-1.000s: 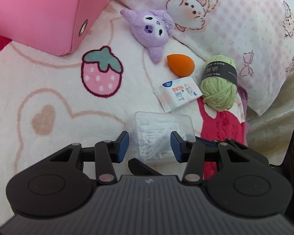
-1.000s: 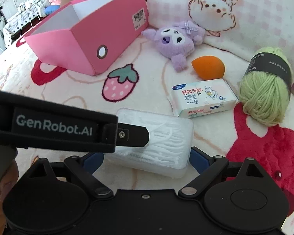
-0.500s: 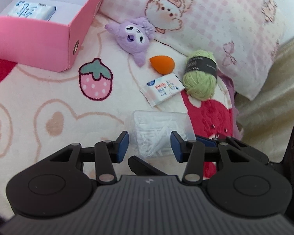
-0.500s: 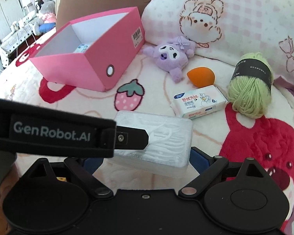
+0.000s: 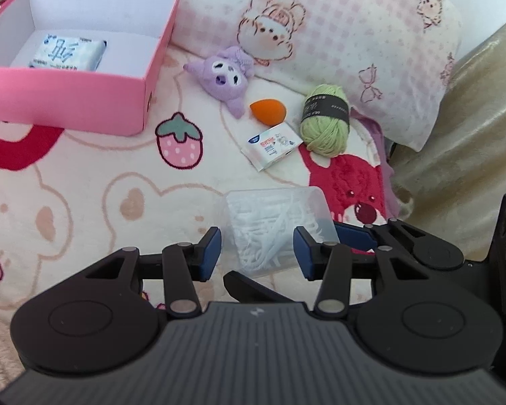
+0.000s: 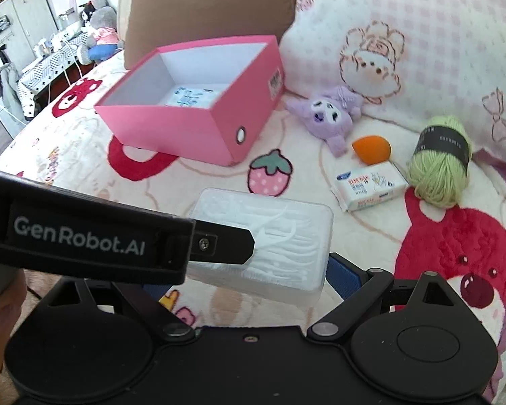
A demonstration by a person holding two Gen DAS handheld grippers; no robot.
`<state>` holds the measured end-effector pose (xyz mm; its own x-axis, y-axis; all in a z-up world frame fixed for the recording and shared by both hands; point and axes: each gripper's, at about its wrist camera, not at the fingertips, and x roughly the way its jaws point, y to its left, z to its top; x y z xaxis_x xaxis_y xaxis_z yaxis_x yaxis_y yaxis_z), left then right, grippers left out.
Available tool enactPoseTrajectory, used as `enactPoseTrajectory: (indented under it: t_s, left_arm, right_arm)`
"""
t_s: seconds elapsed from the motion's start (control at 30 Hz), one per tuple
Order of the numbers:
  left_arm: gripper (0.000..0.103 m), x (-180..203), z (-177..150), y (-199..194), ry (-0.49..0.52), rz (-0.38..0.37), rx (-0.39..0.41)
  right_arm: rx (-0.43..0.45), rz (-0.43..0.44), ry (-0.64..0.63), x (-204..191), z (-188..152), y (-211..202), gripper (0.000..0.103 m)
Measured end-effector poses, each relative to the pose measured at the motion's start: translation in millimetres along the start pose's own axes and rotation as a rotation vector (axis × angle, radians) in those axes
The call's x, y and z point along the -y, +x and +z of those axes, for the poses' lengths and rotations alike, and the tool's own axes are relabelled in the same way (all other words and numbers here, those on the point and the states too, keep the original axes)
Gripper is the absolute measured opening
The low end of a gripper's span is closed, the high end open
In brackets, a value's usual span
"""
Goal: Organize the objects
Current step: 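Carry the cotton-swab box with the left tool over the pink box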
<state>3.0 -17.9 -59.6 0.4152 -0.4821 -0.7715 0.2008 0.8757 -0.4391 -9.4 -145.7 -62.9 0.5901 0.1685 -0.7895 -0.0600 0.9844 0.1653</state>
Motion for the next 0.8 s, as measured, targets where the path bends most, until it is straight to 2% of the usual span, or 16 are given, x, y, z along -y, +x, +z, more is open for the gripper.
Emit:
enactPoseTrajectory:
  t_s: [0.43,0.8]
  left_arm:
    - [0.045,-5.6,-2.5,-24.1,-0.007,-0.009,0.011]
    - [0.045,-8.5,4.4,-49.3,0.037,-0.026,0.005]
  right_arm:
    - [0.014,-0.017,-0.052,-23.2,3.9,-15.1,0.096]
    - [0.011,-0.021,-0.045,-41.3,15.7,-29.7,0.096]
